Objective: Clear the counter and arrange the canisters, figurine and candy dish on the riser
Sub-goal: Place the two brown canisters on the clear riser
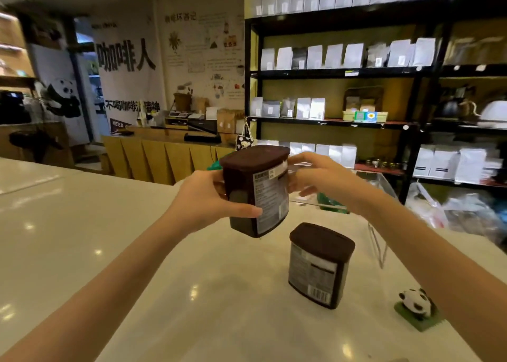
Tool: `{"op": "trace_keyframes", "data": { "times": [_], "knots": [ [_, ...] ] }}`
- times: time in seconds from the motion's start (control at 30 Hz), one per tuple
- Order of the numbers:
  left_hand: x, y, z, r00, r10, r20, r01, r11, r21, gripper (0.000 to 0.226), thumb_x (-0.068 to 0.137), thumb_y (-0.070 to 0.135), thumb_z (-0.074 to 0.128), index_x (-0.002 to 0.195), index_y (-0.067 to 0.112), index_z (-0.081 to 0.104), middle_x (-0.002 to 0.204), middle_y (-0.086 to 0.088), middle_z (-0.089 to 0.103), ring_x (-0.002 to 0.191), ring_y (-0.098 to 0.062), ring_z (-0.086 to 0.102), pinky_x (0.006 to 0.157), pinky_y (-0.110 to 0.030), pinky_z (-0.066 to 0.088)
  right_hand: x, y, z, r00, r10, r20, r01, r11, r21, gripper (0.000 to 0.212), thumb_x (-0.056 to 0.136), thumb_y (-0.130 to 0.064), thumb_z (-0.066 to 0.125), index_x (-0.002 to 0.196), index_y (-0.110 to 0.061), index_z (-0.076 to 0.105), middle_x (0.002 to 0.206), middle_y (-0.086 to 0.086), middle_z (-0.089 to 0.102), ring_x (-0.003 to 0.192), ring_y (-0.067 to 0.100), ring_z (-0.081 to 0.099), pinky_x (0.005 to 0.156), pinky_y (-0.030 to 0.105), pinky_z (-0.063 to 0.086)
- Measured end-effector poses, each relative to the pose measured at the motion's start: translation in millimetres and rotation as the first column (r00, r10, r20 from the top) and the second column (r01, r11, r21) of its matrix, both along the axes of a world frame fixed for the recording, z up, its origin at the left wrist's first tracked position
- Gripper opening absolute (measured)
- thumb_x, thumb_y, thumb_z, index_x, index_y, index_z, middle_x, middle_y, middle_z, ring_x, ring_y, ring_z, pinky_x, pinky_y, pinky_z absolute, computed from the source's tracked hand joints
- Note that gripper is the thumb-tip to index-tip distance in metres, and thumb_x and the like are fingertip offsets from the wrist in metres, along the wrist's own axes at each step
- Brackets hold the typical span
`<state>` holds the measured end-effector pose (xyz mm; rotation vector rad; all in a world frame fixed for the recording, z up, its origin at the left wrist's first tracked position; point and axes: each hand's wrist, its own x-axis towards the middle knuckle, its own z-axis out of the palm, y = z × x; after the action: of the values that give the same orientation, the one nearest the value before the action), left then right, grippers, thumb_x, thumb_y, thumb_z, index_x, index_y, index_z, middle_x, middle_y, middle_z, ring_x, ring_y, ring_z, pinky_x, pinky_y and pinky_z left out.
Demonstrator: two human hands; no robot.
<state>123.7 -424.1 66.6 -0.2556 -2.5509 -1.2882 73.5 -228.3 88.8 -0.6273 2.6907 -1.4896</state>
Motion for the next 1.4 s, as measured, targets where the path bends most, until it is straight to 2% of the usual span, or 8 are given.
{"op": "trace_keyframes", "data": {
  "times": [0.1, 0.3, 0.5, 0.67, 0.73, 0.87, 1.07, 1.4],
  "knots": [
    [-32.5, 7.1, 16.6, 0.997, -0.007, -0.074, 0.007, 1.000, 0.007, 0.060, 0.061, 0.021, 0.083, 0.116, 0.016, 0.060, 0.115, -0.002, 0.068, 0.093, -0.011, 0.059, 0.073, -0.023, 0.050, -25.7, 1.7, 16.8, 0.989, -0.100, 0.110, 0.113, 0.986, -0.123, 0.014, 0.090, -0.012, 0.045, 0.085, -0.021, 0.055, 0.085, 0.003, 0.065, 0.080, 0.017, 0.062, 0.074, 0.030, 0.050],
    [-106.4, 30.0, 33.1, 0.983, -0.033, -0.180, 0.032, 0.999, -0.013, 0.062, 0.061, 0.027, 0.083, 0.117, 0.016, 0.059, 0.116, 0.000, 0.068, 0.087, -0.004, 0.053, 0.063, -0.009, 0.041, -75.5, 11.5, 31.2, 0.987, -0.149, 0.062, 0.162, 0.931, -0.326, 0.032, 0.086, -0.052, 0.041, 0.087, -0.028, 0.062, 0.097, 0.000, 0.065, 0.096, 0.021, 0.062, 0.088, 0.036, 0.049],
    [-175.8, 53.1, 20.0, 0.977, -0.006, -0.213, 0.005, 1.000, -0.005, 0.059, 0.057, 0.034, 0.084, 0.110, 0.016, 0.065, 0.109, -0.002, 0.072, 0.092, -0.010, 0.063, 0.077, -0.020, 0.047, -136.5, 7.1, 20.9, 0.975, -0.174, 0.139, 0.221, 0.844, -0.488, 0.034, 0.085, -0.036, 0.054, 0.109, -0.014, 0.061, 0.110, 0.012, 0.060, 0.107, 0.027, 0.055, 0.101, 0.039, 0.043],
    [-218.3, 62.6, 3.2, 0.983, -0.002, -0.183, -0.003, 1.000, -0.030, 0.055, 0.055, 0.038, 0.084, 0.104, 0.020, 0.067, 0.103, -0.002, 0.074, 0.093, -0.014, 0.067, 0.081, -0.028, 0.054, -182.4, 3.7, 1.5, 0.941, -0.258, 0.221, 0.339, 0.761, -0.553, 0.057, 0.077, -0.032, 0.063, 0.124, -0.004, 0.050, 0.118, 0.021, 0.058, 0.100, 0.026, 0.056, 0.086, 0.033, 0.047],
    [-230.4, 63.6, -4.6, 0.984, 0.003, -0.178, -0.008, 1.000, -0.030, 0.056, 0.055, 0.039, 0.084, 0.105, 0.019, 0.067, 0.103, -0.001, 0.074, 0.093, -0.014, 0.067, 0.078, -0.024, 0.051, -198.1, 8.4, -8.6, 0.938, -0.262, 0.229, 0.347, 0.746, -0.569, 0.064, 0.072, -0.034, 0.068, 0.124, -0.002, 0.049, 0.117, 0.021, 0.061, 0.100, 0.025, 0.060, 0.080, 0.029, 0.051],
    [-249.8, 66.1, -17.2, 0.986, -0.013, -0.167, 0.008, 0.999, -0.034, 0.057, 0.059, 0.038, 0.082, 0.109, 0.019, 0.064, 0.106, 0.000, 0.073, 0.095, -0.013, 0.066, 0.076, -0.020, 0.049, -220.8, 16.5, -24.6, 0.935, -0.234, 0.266, 0.351, 0.712, -0.608, 0.023, 0.079, -0.026, 0.064, 0.098, -0.013, 0.063, 0.103, 0.013, 0.066, 0.101, 0.026, 0.060, 0.094, 0.033, 0.047],
    [-260.2, 70.4, -34.6, 0.985, 0.032, -0.171, -0.040, 0.998, -0.044, 0.061, 0.058, 0.048, 0.080, 0.110, 0.022, 0.062, 0.105, 0.002, 0.072, 0.098, -0.016, 0.065, 0.078, -0.028, 0.052, -237.2, 16.3, -39.7, 0.924, -0.263, 0.277, 0.379, 0.715, -0.587, 0.050, 0.076, -0.032, 0.064, 0.120, -0.010, 0.053, 0.122, 0.014, 0.060, 0.111, 0.026, 0.057, 0.090, 0.031, 0.047],
    [-270.4, 72.2, -38.2, 0.995, -0.098, -0.035, 0.098, 0.995, 0.009, 0.077, 0.069, 0.042, 0.075, 0.130, 0.011, 0.040, 0.127, -0.006, 0.060, 0.116, -0.022, 0.057, 0.088, -0.029, 0.047, -235.7, 12.0, -54.2, 0.933, -0.249, 0.260, 0.353, 0.780, -0.517, 0.060, 0.081, -0.057, 0.047, 0.129, -0.022, 0.049, 0.137, 0.007, 0.052, 0.125, 0.024, 0.046, 0.114, 0.046, 0.029]
  ]
}}
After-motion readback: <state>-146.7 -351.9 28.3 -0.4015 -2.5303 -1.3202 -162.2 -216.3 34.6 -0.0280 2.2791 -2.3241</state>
